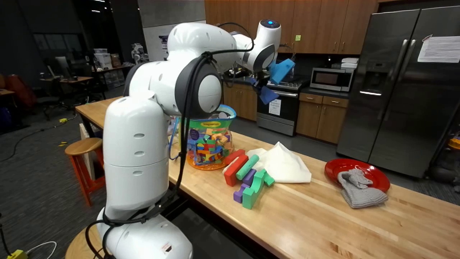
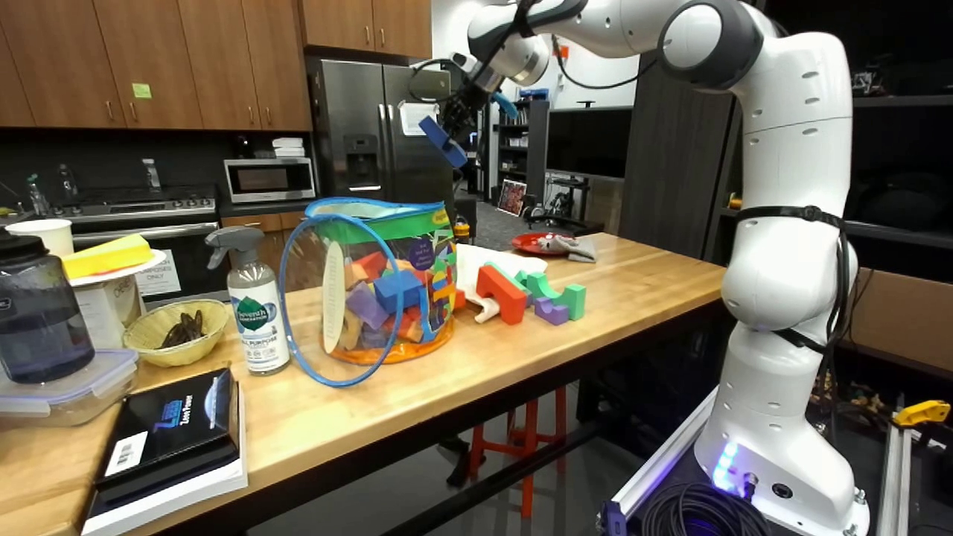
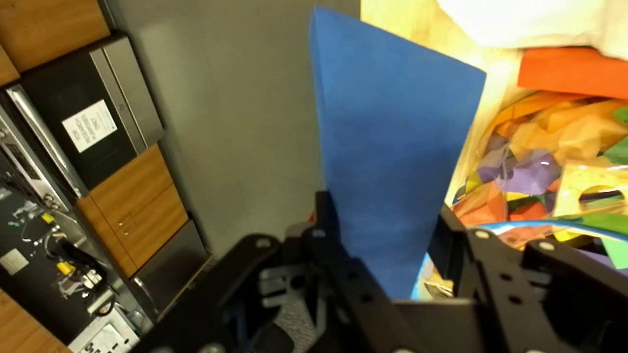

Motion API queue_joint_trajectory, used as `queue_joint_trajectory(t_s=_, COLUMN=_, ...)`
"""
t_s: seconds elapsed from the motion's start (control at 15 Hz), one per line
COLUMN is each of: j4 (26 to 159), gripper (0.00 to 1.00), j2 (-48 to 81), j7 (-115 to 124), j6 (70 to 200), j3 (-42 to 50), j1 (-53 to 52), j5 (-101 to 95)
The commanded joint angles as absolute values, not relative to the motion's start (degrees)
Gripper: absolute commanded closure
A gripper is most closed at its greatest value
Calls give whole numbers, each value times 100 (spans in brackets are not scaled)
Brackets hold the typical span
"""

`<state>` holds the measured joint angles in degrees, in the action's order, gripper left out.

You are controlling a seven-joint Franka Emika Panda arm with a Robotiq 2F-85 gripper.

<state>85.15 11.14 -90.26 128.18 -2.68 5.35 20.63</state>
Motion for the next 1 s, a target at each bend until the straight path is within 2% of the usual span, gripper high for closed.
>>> queue_joint_trajectory(t_s=0.0, j4=9453, gripper=79, j2=416, j7=-8573, j6=13088, j3=-74, j1=590, j5=1952)
queue_joint_trajectory(t_s=0.93, j4=12708, gripper=79, j2=-1252, j7=-6558, j6=13317, j3=300, j1=428, j5=1873)
